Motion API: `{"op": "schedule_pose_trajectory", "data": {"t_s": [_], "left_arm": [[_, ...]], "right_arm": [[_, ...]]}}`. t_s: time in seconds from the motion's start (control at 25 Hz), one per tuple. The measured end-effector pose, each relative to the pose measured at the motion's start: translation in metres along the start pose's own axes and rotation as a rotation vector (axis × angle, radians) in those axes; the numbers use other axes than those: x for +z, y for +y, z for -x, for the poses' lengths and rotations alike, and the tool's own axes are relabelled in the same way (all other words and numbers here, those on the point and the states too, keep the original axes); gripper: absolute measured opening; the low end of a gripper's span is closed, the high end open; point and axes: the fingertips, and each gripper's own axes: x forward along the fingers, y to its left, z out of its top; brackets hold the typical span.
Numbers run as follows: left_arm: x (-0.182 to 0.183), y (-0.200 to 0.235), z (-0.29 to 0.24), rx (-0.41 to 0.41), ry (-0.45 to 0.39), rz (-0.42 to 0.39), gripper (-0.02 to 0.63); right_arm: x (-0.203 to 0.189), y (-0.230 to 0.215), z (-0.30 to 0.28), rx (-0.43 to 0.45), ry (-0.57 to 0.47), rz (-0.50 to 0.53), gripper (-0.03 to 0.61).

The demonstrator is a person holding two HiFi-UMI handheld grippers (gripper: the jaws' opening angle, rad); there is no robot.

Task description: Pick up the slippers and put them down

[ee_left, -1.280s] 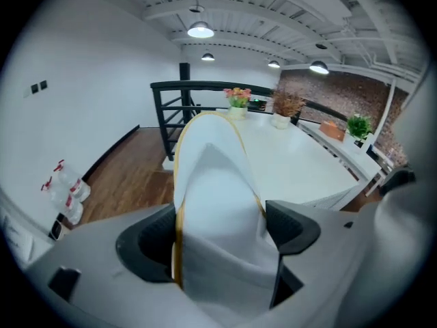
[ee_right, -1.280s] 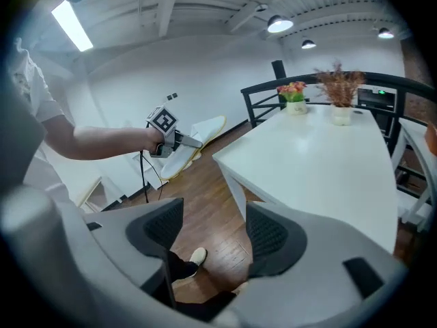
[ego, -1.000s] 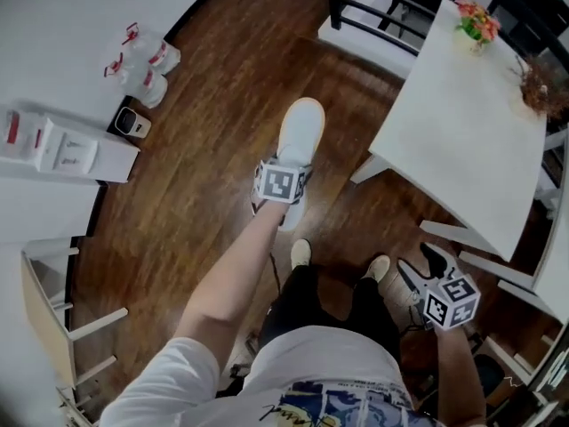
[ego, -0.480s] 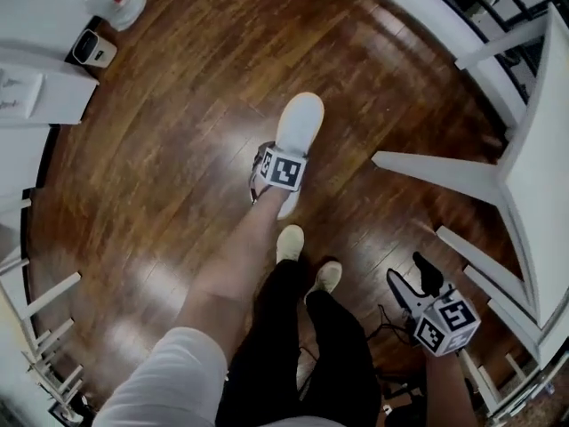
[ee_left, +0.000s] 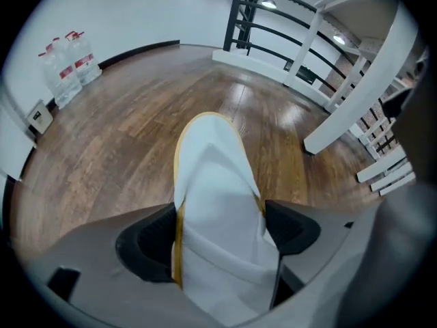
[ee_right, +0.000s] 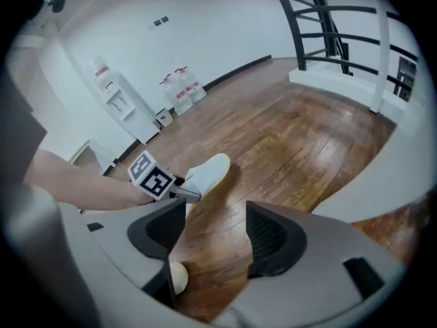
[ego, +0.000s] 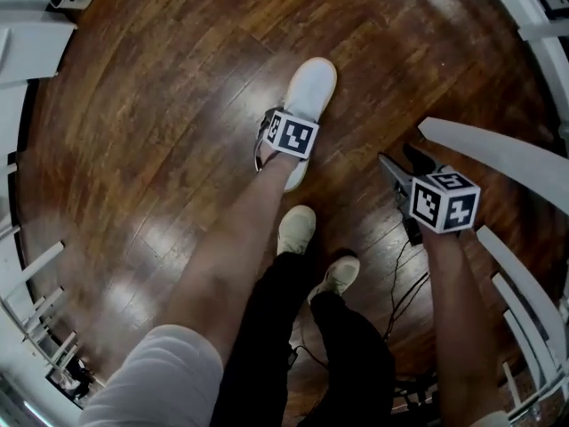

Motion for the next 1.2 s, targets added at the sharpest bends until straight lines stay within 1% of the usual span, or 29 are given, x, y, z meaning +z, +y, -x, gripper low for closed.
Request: {"op": "schedule_pose_trajectory", "data": {"t_s": [0.08,0.2,0.36,0.48,0.52,0.56,0.6,0.68,0.76,0.8,0.88,1.0,1.08,1.12,1.2], "left_arm": [[-0.009,0.007,-0.023,0.009,-0.007,0.014,0.397],[-0.023,0.015,-0.053,0.012,-0.003,0.038,0.399],[-0.04,0.024,-0.085,0.015,0.007,0.066,0.403],[-0.043,0.023,-0.091,0.005,0.011,0.067,0.416],[-0.043,0.021,-0.089,-0.007,0.018,0.062,0.442],[-0.043,0.018,-0.084,-0.018,0.03,0.056,0.503],[-0.044,0.016,-0.074,-0.023,0.04,0.048,0.509],[-0.045,0.01,-0.039,-0.008,0.049,0.028,0.509],[-0.049,0.002,0.009,-0.006,0.058,0.015,0.509],[-0.054,-0.005,0.037,-0.019,0.067,0.015,0.509],[-0.061,-0.027,0.099,-0.069,0.084,0.027,0.509],[-0.06,-0.056,0.209,-0.105,0.103,0.027,0.509],[-0.052,-0.077,0.294,-0.132,0.105,0.023,0.509],[-0.046,-0.089,0.338,-0.145,0.104,0.006,0.509],[-0.022,-0.108,0.425,-0.151,0.089,-0.062,0.508]], "right_arm": [[-0.001,-0.017,-0.04,-0.003,0.033,0.019,0.281],[-0.011,-0.037,-0.078,-0.015,0.073,0.06,0.281],[-0.032,-0.048,-0.101,-0.008,0.107,0.078,0.27],[-0.046,-0.05,-0.103,0.0,0.133,0.071,0.267],[-0.046,-0.048,-0.101,0.0,0.136,0.068,0.267],[-0.045,-0.046,-0.096,-0.001,0.133,0.064,0.267],[-0.043,-0.042,-0.088,-0.001,0.128,0.061,0.263],[-0.039,-0.028,-0.064,0.005,0.119,0.055,0.261],[-0.035,-0.008,-0.03,0.002,0.101,0.044,0.261],[-0.033,0.003,-0.009,-0.006,0.089,0.036,0.261],[-0.031,0.027,0.039,-0.018,0.073,0.001,0.265],[-0.021,0.075,0.131,-0.01,0.06,-0.084,0.267],[-0.011,0.116,0.206,0.001,0.058,-0.117,0.272],[-0.003,0.138,0.247,0.007,0.049,-0.131,0.275],[0.021,0.174,0.335,0.005,-0.001,-0.155,0.284]]}}
